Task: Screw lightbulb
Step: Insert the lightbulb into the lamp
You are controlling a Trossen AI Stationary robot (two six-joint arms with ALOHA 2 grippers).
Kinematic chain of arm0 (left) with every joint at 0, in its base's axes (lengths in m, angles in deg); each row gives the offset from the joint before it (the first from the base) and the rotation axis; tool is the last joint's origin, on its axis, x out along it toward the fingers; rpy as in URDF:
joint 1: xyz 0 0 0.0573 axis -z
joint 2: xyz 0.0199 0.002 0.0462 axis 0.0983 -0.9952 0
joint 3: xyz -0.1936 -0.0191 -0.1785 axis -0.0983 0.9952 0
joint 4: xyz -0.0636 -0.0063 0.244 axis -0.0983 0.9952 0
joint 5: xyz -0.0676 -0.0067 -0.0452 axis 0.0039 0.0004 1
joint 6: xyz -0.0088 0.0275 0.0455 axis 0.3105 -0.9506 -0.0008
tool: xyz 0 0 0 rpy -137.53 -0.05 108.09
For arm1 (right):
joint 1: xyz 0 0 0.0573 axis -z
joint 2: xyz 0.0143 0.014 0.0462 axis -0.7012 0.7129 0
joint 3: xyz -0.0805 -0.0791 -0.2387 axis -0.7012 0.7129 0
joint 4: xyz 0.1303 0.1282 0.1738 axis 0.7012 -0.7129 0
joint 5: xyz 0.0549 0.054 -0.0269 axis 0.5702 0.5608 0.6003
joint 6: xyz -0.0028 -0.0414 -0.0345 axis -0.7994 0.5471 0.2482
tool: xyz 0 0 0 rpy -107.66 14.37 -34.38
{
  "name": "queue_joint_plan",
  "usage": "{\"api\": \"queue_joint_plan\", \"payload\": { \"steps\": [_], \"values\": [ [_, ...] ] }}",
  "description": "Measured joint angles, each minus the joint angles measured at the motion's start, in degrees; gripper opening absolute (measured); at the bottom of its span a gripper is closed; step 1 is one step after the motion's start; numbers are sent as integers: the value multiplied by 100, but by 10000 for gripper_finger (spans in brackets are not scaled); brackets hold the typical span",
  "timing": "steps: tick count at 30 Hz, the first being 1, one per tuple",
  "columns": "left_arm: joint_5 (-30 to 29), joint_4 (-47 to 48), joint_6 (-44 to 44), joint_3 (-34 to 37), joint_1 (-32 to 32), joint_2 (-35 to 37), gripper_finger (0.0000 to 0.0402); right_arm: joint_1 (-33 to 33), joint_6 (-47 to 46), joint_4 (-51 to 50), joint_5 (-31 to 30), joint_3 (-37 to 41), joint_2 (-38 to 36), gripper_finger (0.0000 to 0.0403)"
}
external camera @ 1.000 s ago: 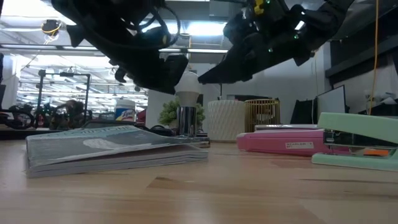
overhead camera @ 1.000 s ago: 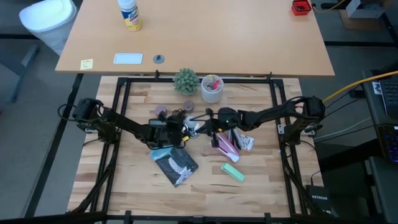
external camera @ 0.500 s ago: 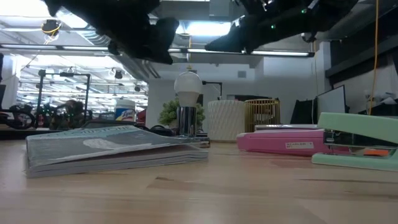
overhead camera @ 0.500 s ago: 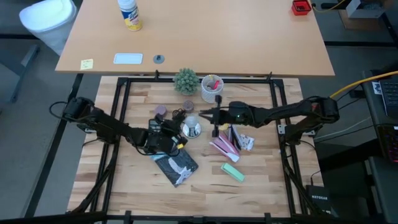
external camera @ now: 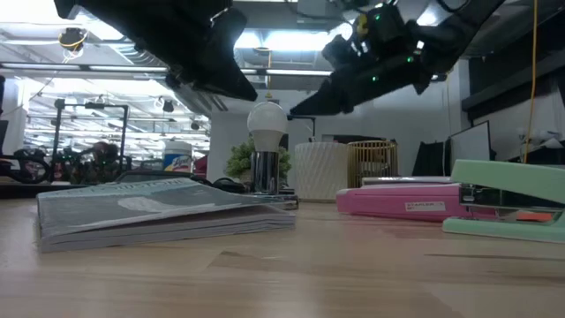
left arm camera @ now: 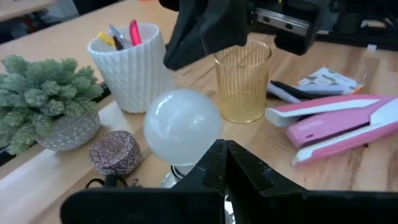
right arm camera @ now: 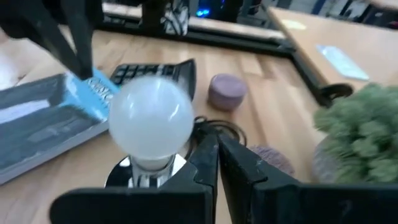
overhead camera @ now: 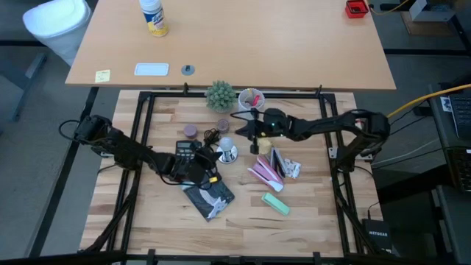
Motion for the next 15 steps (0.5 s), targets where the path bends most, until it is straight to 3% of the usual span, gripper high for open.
{"api": "queue_joint_plan", "payload": {
  "steps": [10, 15],
  "values": [
    [317, 38, -33, 0, -346, -4, 0, -7, -157, 55, 355, 0, 283, 20],
    [328, 218, 145, 0, -443, -4, 0, -7, -308, 66, 824, 0, 283, 20]
  ]
}}
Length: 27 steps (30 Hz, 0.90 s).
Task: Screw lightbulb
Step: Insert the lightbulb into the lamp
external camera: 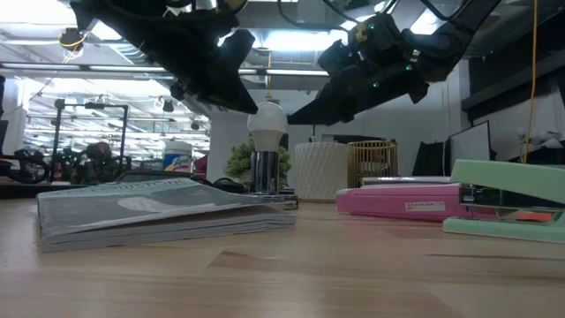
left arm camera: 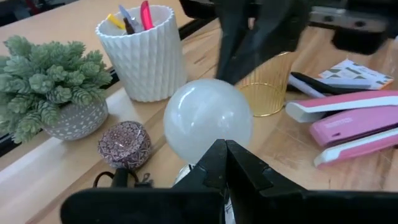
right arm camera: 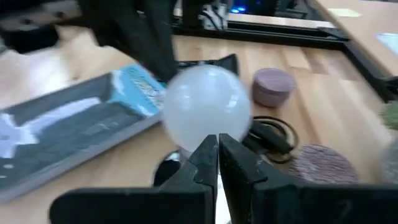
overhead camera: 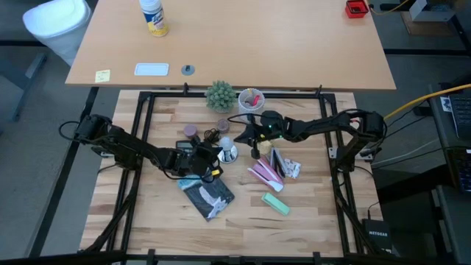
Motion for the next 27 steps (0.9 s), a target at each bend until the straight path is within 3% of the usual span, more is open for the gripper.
{"api": "queue_joint_plan", "payload": {
  "steps": [5, 17, 23, 27],
  "values": [
    [-10, 46, 16, 0, -88, 0, 0, -35, -140, -20, 428, 0, 0, 20],
    [-339, 474, 47, 0, -168, 0, 0, -739, -78, 51, 414, 0, 0, 20],
    [-766, 74, -340, 0, 117, 0, 0, -775, -72, 105, -6, 0, -338, 20],
    [-766, -247, -550, 0, 338, 0, 0, -688, 200, 122, -702, 0, -693, 20]
  ]
}}
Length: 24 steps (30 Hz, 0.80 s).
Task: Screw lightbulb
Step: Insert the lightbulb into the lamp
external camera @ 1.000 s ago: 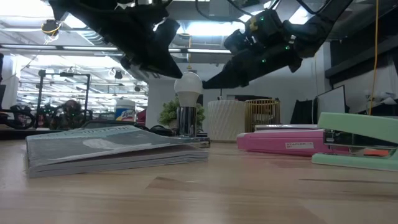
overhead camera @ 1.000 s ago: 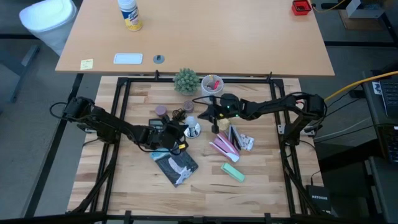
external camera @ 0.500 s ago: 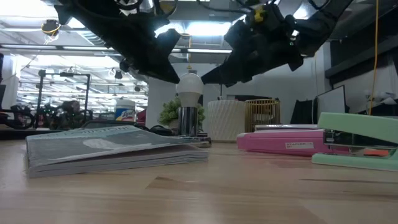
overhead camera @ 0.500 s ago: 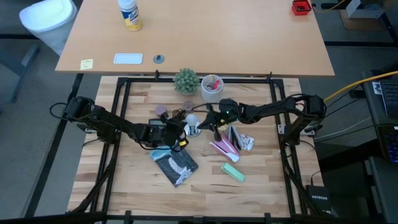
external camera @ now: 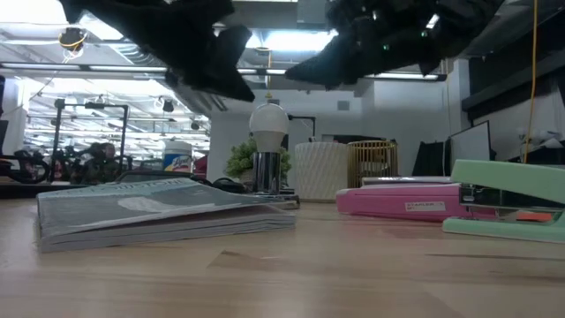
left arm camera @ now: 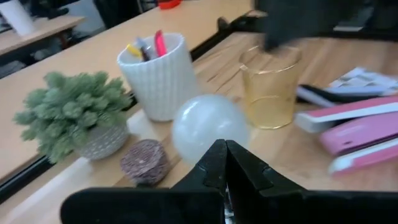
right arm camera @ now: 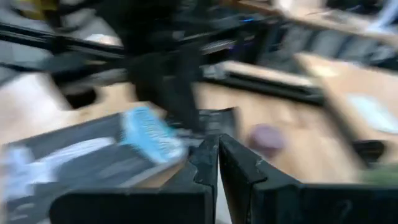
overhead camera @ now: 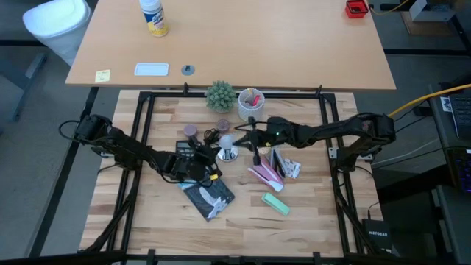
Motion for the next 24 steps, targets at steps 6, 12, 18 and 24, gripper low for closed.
{"api": "queue_joint_plan", "payload": {
  "steps": [6, 12, 18, 24],
  "values": [
    [243, -120, 529, 0, 122, -93, 0, 268, 551, 184, -681, -6, 53, 20],
    [275, -480, 374, 2, 62, -592, 0, 469, 546, 158, -526, 0, 457, 20],
    [-11, -466, 384, 2, -56, -669, 0, 469, 313, 160, -269, 0, 618, 20],
    [-276, -398, 367, 2, -49, -669, 0, 465, 34, 105, 74, 0, 688, 20]
  ]
}}
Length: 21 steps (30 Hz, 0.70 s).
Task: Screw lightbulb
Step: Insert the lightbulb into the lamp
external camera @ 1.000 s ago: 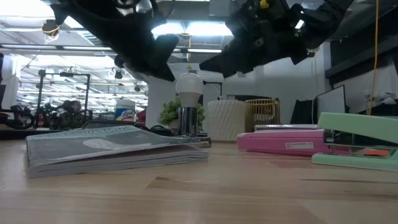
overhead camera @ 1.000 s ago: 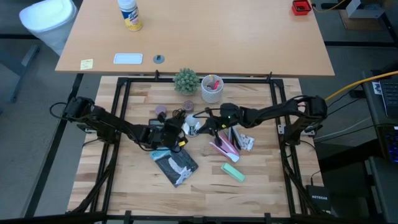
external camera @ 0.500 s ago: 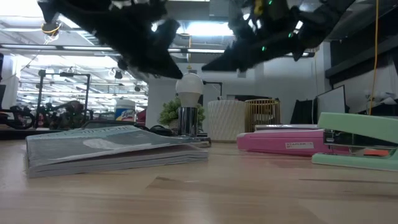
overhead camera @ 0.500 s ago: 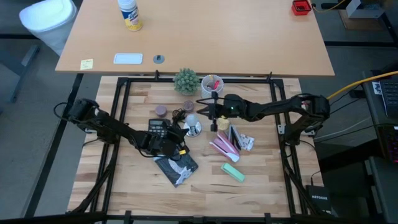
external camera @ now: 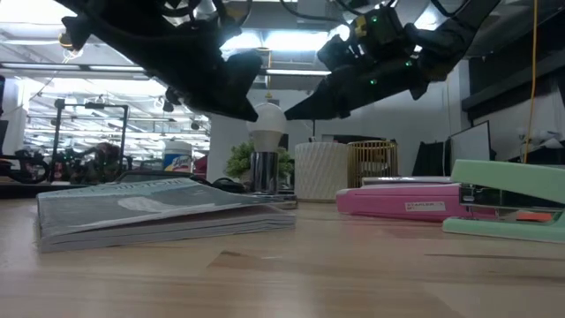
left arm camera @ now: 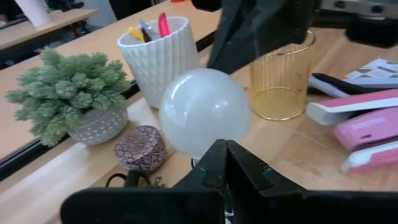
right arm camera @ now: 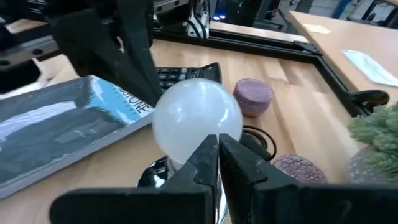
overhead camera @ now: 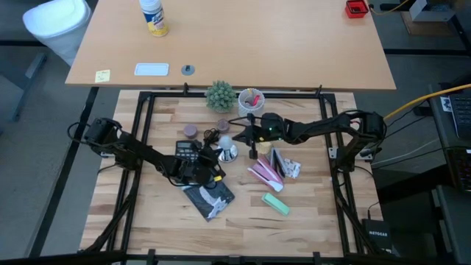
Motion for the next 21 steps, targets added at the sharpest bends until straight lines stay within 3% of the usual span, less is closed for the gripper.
{"api": "queue_joint_plan", "payload": {
  "steps": [7, 16, 21],
  "values": [
    [-304, 390, 396, 0, -57, 0, 0, -43, -309, -2, 670, 0, 2, 20],
    [-349, 603, 616, 0, -306, 0, 0, -503, -324, 46, 699, 0, 4, 20],
    [-863, 382, 432, 0, -250, 22, 0, -644, -323, 53, 540, 0, -78, 20]
  ]
}}
